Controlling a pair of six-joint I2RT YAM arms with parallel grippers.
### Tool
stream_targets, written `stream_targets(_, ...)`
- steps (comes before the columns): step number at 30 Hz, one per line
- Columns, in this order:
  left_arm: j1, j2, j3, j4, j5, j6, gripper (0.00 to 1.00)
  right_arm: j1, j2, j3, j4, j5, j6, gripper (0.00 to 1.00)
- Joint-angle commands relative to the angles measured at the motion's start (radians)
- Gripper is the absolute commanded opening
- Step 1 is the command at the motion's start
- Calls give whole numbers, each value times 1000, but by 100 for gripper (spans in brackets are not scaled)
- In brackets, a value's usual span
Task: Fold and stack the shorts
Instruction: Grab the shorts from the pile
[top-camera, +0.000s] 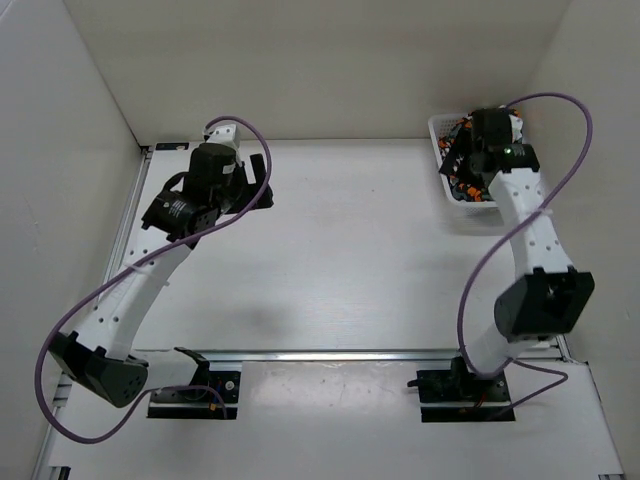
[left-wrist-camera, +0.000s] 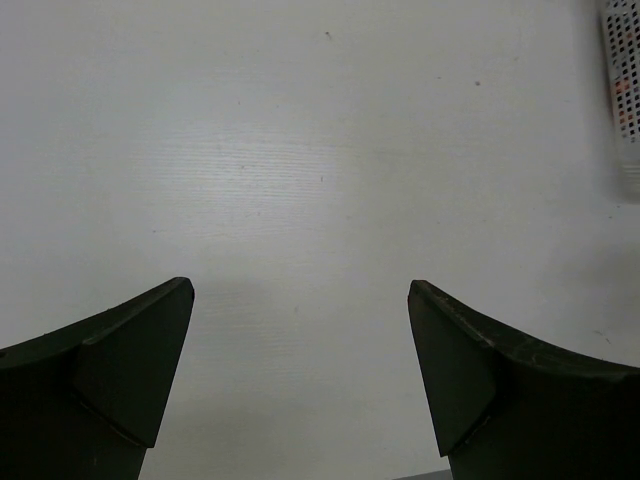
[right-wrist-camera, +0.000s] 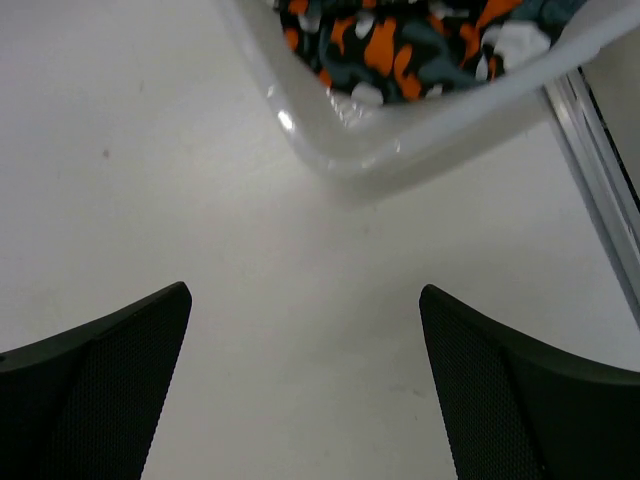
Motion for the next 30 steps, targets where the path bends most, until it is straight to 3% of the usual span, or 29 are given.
stream_targets(1, -5, -60, 47, 22, 39, 39, 100, -122, 142, 191, 18, -171, -25, 99)
stream_targets(6, -5, -71, 47, 22, 7, 51, 100, -239, 455, 440, -2, -171, 7, 99)
stream_targets(14, -5, -20, 74, 13, -25, 39, 100, -341, 914, 882, 23, -250, 99, 91)
stream_targets(19, -5, 4, 85, 13, -75, 42, 100, -360, 1029, 922, 142, -277, 135, 92)
stream_targets(23, -5, 52, 94, 13, -75, 51, 100, -360, 1057, 931, 207, -355, 144, 49)
stream_targets(24, -5, 52, 103, 13, -75, 51, 100, -360, 1042, 931, 216, -371, 144, 19)
stream_targets(25, -5, 61, 103, 13, -65, 51, 100, -360, 1013, 910, 228, -380, 153, 9)
stream_targets(26, -5, 61, 103, 13, -56, 51, 100, -360, 991, 899, 228, -380, 164, 1)
stream_targets(30, -5, 41, 102, 13, -47, 30, 100, -360, 832, 817, 262, -400, 149, 1)
